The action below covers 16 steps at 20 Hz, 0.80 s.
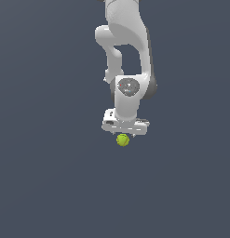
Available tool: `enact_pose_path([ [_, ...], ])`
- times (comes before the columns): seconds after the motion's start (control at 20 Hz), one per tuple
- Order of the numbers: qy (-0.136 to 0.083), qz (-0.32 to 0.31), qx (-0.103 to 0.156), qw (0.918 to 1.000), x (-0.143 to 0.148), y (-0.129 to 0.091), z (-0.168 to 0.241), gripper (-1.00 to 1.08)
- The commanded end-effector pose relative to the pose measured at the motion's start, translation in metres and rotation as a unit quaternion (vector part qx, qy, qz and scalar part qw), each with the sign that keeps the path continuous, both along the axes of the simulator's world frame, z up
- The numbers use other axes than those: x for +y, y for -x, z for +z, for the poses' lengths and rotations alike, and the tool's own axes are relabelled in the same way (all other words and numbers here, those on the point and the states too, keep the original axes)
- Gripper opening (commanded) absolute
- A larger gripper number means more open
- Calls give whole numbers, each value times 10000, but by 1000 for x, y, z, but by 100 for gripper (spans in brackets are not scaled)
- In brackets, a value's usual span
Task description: Pick up the object and move it to a goal position.
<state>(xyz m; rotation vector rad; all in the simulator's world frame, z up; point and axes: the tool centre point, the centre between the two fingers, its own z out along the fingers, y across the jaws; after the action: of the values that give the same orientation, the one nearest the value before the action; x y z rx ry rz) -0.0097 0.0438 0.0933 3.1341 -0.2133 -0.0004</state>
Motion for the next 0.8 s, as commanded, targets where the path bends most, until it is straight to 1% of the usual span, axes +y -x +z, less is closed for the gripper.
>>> enact_pose_path([
  [0.0,-2,-36,-1,10000,1,1,-2,100],
  [0.25,-1,-15,1,10000,0,1,-7,100],
  [0.75,-1,-33,-1,10000,1,2,-50,100],
])
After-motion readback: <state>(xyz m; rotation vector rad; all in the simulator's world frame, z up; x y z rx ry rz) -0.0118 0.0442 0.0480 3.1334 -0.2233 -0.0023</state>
